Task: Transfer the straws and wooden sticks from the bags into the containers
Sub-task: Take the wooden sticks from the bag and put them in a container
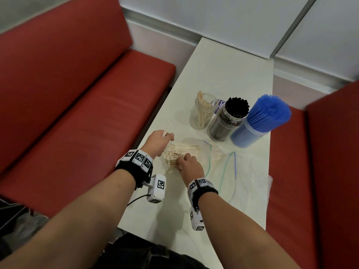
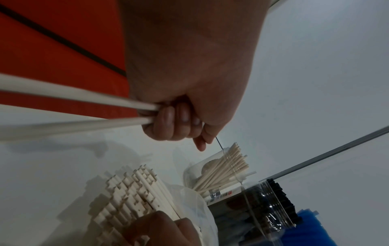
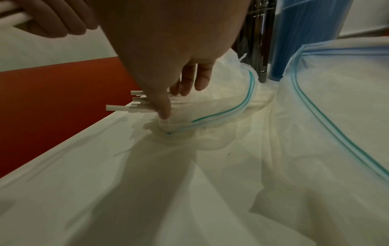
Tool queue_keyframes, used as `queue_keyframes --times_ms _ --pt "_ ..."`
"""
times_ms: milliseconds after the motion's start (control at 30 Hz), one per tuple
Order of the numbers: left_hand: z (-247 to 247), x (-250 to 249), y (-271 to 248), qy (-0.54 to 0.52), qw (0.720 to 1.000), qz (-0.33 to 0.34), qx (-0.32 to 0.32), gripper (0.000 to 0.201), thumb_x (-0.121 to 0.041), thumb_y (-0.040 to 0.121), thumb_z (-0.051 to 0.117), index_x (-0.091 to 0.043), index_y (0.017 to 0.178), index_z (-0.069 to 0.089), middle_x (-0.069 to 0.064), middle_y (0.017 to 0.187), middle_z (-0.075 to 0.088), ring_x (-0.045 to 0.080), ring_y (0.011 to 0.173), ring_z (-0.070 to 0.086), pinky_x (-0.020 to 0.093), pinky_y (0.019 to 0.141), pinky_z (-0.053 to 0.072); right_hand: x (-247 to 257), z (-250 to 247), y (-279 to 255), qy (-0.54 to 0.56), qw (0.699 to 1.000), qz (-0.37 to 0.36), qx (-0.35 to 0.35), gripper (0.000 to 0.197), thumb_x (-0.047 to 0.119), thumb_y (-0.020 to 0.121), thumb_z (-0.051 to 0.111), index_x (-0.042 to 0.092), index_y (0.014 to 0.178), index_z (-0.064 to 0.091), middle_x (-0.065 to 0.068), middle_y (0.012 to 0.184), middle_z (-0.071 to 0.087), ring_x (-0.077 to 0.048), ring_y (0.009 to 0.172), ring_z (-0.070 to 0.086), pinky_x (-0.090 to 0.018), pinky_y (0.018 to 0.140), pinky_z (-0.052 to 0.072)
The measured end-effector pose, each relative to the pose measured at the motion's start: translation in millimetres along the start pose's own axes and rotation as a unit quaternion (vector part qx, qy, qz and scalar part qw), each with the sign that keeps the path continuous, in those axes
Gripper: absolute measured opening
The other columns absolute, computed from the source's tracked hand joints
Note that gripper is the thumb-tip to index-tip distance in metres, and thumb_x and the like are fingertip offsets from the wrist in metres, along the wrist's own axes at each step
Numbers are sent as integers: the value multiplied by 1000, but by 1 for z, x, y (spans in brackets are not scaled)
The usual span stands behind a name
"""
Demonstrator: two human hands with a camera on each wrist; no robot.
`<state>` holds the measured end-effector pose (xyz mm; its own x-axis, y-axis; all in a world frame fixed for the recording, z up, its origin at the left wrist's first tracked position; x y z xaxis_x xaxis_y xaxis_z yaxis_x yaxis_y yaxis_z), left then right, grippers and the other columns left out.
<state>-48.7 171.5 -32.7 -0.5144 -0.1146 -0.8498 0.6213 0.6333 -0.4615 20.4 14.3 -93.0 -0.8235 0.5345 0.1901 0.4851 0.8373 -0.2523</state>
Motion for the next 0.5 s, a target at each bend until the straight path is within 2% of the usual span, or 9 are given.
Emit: queue_keyframes --times_ms 133,300,500 --pt "1 -6 -3 12 1000 7 4 24 -34 93 53 -15 84 64 -5 53 37 12 40 31 20 41 27 1 3 -1 4 1000 -4 -6 26 8 97 48 16 119 61 -10 118 53 -32 109 49 -36 75 34" --pt "0 -11 -6 26 999 20 13 26 -36 93 52 -15 84 66 -4 53 37 12 40 31 21 40 27 2 3 -3 8 1000 -18 4 24 12 101 48 15 119 63 -7 119 59 -30 114 49 -40 80 44" --pt "-3 -22 -1 5 999 36 0 31 -41 94 51 -16 84 66 -6 53 38 9 35 31 20 38 27 8 -15 -5 18 999 -26 -16 24 13 99 52 17 115 70 -8 106 67 -29 111 53 -38 78 45"
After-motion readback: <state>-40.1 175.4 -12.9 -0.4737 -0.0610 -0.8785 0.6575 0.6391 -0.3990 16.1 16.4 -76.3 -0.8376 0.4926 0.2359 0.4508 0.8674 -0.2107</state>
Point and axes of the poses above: each hand's wrist, its own y-axis towards the middle knuckle, its own z-axis out of the palm, x = y × z, the point moved 1 cm from there along y, towards the middle knuckle
